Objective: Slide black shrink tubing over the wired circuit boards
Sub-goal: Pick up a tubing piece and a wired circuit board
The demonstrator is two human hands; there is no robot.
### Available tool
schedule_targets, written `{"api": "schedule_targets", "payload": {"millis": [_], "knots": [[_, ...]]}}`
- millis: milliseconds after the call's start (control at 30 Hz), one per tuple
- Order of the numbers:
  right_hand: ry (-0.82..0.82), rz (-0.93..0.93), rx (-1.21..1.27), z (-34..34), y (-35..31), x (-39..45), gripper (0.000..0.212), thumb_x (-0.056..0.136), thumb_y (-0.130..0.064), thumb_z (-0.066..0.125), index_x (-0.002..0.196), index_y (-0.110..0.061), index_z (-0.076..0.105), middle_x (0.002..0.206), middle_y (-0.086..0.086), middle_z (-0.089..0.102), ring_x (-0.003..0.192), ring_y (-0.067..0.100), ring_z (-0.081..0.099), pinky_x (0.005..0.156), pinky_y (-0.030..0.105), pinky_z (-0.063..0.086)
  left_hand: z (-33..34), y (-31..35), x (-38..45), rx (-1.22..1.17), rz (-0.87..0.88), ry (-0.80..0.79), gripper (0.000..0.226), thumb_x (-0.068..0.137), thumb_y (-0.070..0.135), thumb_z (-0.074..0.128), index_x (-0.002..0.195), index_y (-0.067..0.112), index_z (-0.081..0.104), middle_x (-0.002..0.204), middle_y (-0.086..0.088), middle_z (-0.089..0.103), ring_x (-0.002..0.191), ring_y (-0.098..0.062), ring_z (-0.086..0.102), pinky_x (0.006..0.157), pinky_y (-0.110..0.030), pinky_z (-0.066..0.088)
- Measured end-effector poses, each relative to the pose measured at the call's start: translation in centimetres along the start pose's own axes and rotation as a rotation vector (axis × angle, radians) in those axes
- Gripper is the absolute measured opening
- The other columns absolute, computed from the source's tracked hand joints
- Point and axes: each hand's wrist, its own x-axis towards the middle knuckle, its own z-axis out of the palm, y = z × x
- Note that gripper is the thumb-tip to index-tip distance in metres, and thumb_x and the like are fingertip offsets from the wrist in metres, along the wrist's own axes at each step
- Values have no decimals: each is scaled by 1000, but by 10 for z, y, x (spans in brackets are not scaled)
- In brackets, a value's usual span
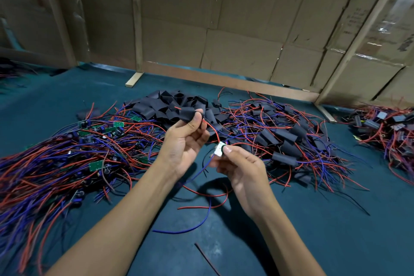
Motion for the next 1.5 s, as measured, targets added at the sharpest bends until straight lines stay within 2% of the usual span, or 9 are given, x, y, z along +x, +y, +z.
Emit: {"api": "schedule_targets", "payload": {"millis": [200, 367, 500, 733, 833, 933, 1167, 1367, 1500], "knots": [[54, 108, 216, 1, -7, 0, 25, 81, -26, 67, 93, -5, 58, 79, 22, 71, 56, 27, 69, 60, 37, 61, -4, 1, -5, 93, -89, -174, 40, 86, 18, 65, 126, 19, 66, 92, 3, 72, 78, -12, 70, 74, -28, 58], [50, 69, 173, -6, -7, -2, 11, 82, -21, 74, 83, -11, 69, 77, 16, 70, 55, 17, 65, 40, 24, 46, 4, -3, -9, 19, -222, -239, 20, 92, 23, 61, 102, 16, 76, 93, -4, 69, 84, -19, 69, 67, -31, 57], [58, 41, 57, -7, -5, -2, 26, 75, -25, 78, 89, -9, 64, 76, 17, 70, 50, 13, 57, 33, 17, 31, 6, -9, -10, -53, -308, -243, 15, 91, 22, 59, 83, 12, 66, 88, -7, 64, 82, -22, 66, 59, -32, 52], [28, -5, 0, -11, -3, 0, 12, 86, -8, 71, 93, -13, 79, 89, 21, 74, 56, 14, 57, 40, 19, 30, 8, -13, -7, -68, -232, -153, 18, 94, 22, 56, 97, 13, 71, 81, -2, 63, 76, -17, 67, 52, -28, 49], [26, -63, -83, -11, 0, 0, 15, 89, 1, 70, 94, -10, 79, 84, 17, 72, 54, 14, 57, 39, 20, 29, 9, -14, -4, -124, -181, -112, 23, 101, 28, 52, 112, 15, 66, 68, 6, 54, 65, -11, 61, 63, -29, 56], [8, -121, -174, -9, 4, -1, 17, 87, 2, 73, 94, -11, 80, 70, 9, 69, 49, 11, 54, 39, 19, 29, 9, -14, -2, -189, -147, -11, 26, 103, 34, 52, 111, 12, 65, 59, 8, 44, 54, -8, 55, 64, -26, 56], [63, -322, -398, -9, 11, 0, 28, 84, 3, 78, 98, -21, 81, 79, -5, 73, 61, 11, 47, 57, 14, 42, 10, -9, -2, -264, -175, 44, 25, 88, 22, 68, 109, 9, 61, 61, 6, 38, 53, -8, 43, 57, -23, 45], [56, -604, -696, -14, 16, -2, 23, 81, 8, 79, 98, -7, 81, 91, 0, 74, 75, 6, 64, 68, 19, 46, 11, -8, -5, -280, -257, 71, 24, 90, 18, 66, 107, 10, 51, 68, 5, 37, 54, -7, 42, 57, -24, 44], [41, -753, -829, -16, 15, -2, 19, 83, 2, 77, 101, -5, 80, 93, 6, 74, 77, 22, 70, 65, 36, 53, 10, -10, -3, -285, -253, 101, 27, 90, 20, 67, 105, 14, 45, 67, 5, 35, 52, -8, 42, 56, -24, 44]]}}
